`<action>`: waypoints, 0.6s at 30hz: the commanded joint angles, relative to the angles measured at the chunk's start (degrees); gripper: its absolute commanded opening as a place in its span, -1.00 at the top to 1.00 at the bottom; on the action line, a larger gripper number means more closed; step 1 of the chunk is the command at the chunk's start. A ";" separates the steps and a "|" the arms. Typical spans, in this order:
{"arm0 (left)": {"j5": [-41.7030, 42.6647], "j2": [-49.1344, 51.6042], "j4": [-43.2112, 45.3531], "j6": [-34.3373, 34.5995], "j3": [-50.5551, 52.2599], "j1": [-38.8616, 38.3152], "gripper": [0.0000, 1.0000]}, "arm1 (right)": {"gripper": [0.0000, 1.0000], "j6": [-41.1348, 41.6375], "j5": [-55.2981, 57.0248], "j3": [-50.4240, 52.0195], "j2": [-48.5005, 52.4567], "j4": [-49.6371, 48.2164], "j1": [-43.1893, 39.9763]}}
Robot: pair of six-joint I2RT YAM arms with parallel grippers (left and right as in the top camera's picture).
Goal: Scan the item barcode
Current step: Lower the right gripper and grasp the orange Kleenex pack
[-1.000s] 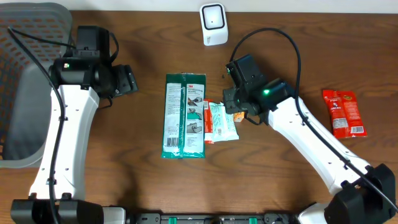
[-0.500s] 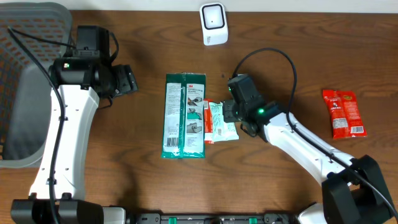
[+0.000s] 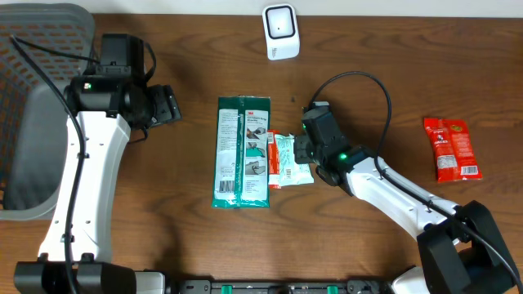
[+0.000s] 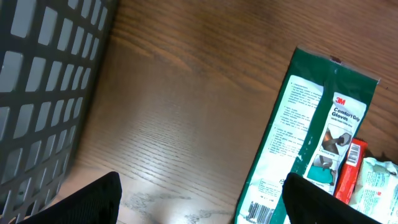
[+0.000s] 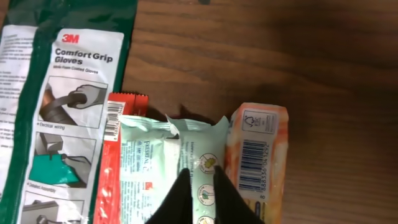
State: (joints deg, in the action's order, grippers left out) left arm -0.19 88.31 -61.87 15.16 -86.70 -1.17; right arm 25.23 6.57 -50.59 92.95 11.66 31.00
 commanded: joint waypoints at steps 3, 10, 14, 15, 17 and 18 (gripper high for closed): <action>-0.50 -0.17 -0.26 -0.11 -0.55 0.24 -0.66 | 0.76 0.44 5.53 0.46 0.07 1.84 0.17; -0.50 -0.17 -0.26 -0.11 -0.55 0.24 -0.66 | 0.68 0.39 6.71 0.46 0.07 2.25 0.15; -0.50 -0.17 -0.26 -0.11 -0.55 0.24 -0.67 | 0.66 0.37 8.66 0.46 0.07 3.17 0.15; -0.50 -0.17 -0.26 -0.11 -0.55 0.24 -0.66 | 0.66 0.39 8.63 0.46 0.07 3.34 0.15; -0.50 -0.17 -0.26 -0.11 -0.55 0.24 -0.66 | 0.65 0.37 8.72 0.46 0.07 3.39 0.07; -0.50 -0.17 -0.26 -0.11 -0.55 0.24 -0.66 | 0.65 0.39 8.94 0.46 0.07 3.39 0.02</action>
State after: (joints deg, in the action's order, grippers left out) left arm -0.19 88.31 -61.89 15.16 -86.70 -1.17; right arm 25.23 13.61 -50.54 92.95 15.03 31.00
